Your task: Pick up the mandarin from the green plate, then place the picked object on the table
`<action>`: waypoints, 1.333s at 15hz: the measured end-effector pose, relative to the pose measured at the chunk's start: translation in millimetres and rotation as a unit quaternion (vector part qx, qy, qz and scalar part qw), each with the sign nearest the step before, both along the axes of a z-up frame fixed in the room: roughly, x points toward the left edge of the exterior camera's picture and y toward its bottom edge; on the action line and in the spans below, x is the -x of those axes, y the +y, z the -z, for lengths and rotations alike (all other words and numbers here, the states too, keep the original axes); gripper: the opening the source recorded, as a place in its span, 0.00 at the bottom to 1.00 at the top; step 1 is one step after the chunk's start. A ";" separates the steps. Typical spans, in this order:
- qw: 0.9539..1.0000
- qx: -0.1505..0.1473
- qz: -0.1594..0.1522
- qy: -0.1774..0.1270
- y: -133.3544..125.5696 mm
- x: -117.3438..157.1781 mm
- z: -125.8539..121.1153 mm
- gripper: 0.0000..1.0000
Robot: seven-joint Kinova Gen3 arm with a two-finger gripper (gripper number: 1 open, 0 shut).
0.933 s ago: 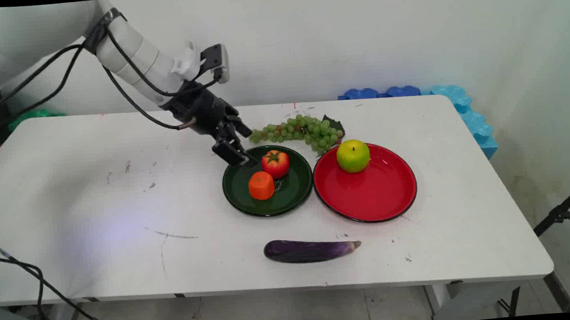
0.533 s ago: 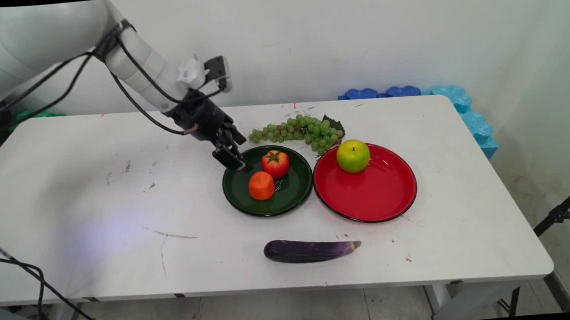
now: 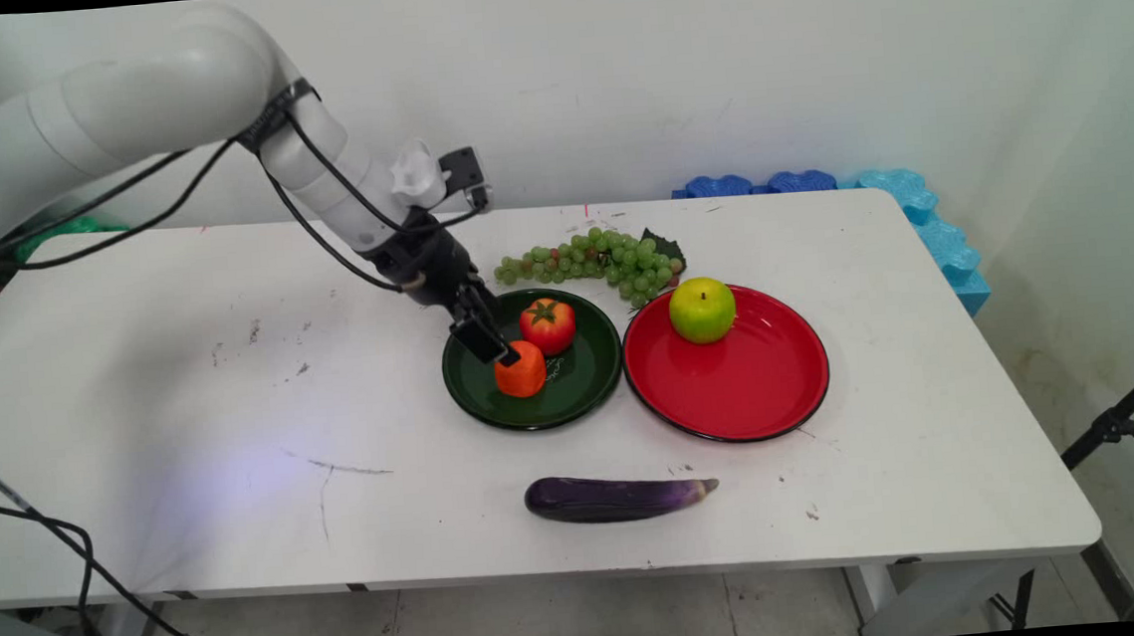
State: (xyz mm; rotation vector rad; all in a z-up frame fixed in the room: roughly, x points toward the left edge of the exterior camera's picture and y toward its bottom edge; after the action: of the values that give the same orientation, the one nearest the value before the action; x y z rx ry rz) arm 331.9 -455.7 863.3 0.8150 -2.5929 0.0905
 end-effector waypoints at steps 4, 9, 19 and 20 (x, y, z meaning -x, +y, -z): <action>1.000 -0.010 -0.011 -0.004 -0.7 5.8 14.3 1.00; 1.000 -0.011 -0.019 -0.007 0.0 9.9 26.5 1.00; 0.999 -0.006 -0.032 -0.008 0.1 18.5 37.4 0.00; 0.999 -0.005 -0.033 -0.007 -0.2 19.6 37.1 0.00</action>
State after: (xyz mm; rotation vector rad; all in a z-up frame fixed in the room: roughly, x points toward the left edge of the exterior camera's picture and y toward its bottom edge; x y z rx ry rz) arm 312.2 -456.0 826.2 0.9074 -2.5823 0.1035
